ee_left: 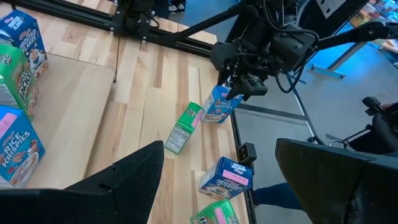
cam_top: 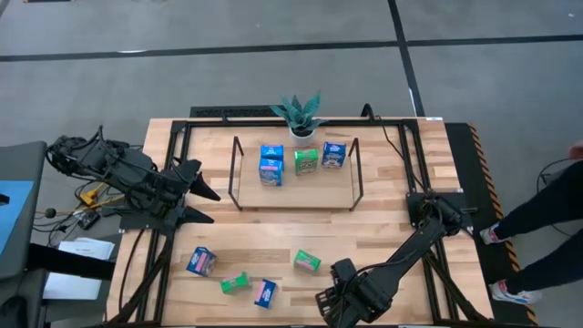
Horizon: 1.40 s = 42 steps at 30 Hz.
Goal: Stack cereal on shelf
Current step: Put the light blue cereal box on the shelf aligned with the other light blue cereal boxes
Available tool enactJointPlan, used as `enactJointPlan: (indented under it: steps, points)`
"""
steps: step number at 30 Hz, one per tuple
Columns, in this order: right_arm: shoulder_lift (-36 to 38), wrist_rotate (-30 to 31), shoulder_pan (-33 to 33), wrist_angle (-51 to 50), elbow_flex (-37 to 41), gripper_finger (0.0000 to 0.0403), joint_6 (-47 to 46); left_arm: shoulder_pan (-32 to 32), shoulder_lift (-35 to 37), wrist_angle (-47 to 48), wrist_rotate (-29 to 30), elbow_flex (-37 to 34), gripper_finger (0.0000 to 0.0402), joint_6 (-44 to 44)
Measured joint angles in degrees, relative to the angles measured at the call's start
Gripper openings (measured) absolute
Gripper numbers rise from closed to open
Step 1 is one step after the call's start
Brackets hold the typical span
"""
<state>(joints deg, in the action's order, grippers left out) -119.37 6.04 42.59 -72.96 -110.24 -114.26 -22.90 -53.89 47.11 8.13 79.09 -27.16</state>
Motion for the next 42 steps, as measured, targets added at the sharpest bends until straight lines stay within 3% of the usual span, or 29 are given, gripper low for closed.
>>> enactJointPlan:
  steps: [12,24,31,37,42]
  points:
    - [-0.04,-0.80,0.00,2.38,2.41,0.0265,-0.83,0.00,-0.02,0.31,0.10,0.00,0.0300,0.27]
    - [0.02,-1.83,-0.73,2.67,2.41,0.0168,2.46,0.00,0.00,0.28,0.25,0.00,0.0300,1.49]
    - [0.07,-2.38,-3.30,-0.93,-2.61,0.0149,12.75,0.00,-0.02,1.09,0.25,0.00,0.0300,2.10]
    - [0.16,-3.33,-5.62,-17.09,-13.07,0.0160,21.71,0.00,0.00,1.20,0.25,0.00,0.0300,2.10]
    - [3.56,-2.39,-8.20,-16.63,-13.90,0.0154,30.06,0.00,0.02,1.29,0.28,0.00,0.0300,2.10]
